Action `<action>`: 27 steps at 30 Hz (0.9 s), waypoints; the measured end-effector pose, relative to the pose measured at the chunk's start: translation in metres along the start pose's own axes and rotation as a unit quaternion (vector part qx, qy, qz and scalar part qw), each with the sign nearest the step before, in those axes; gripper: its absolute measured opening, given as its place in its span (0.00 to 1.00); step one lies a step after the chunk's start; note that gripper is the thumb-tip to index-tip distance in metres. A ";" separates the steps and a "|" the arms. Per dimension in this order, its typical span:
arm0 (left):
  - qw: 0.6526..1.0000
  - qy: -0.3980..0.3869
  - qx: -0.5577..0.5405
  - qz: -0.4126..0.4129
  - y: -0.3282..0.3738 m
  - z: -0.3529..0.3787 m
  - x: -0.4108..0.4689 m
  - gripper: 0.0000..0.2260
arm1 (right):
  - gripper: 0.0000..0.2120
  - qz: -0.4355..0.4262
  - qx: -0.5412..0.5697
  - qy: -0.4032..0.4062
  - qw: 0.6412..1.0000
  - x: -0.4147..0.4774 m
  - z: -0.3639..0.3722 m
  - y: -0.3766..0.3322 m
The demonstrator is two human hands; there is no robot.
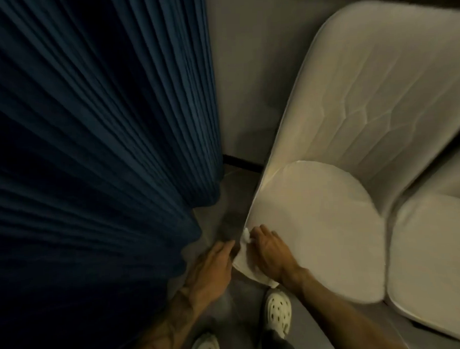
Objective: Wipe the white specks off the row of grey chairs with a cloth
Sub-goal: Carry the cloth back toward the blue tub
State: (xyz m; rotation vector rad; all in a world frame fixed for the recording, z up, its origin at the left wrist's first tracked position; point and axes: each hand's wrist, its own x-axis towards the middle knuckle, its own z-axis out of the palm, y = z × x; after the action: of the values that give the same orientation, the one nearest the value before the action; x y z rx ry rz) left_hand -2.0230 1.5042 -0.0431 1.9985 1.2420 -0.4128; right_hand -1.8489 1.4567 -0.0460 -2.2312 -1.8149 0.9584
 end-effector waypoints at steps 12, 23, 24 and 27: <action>0.964 0.038 0.181 0.193 0.248 -0.152 -0.190 0.22 | 0.12 0.128 0.069 0.140 0.980 -0.256 -0.245 -0.036; 0.922 0.089 0.257 0.275 0.502 -0.081 -0.266 0.23 | 0.13 0.172 0.077 0.252 0.949 -0.459 -0.361 0.112; 0.920 0.088 0.258 0.281 0.528 -0.068 -0.272 0.23 | 0.13 0.179 0.078 0.258 0.946 -0.478 -0.369 0.130; 0.914 0.081 0.262 0.299 0.597 -0.029 -0.288 0.24 | 0.13 0.197 0.082 0.270 0.939 -0.533 -0.388 0.183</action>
State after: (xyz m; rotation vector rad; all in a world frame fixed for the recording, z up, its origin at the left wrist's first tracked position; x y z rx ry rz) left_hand -1.6453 1.1860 0.3997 2.7866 0.5690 -0.2893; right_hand -1.5352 1.0341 0.3906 -2.4677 -1.0445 0.4394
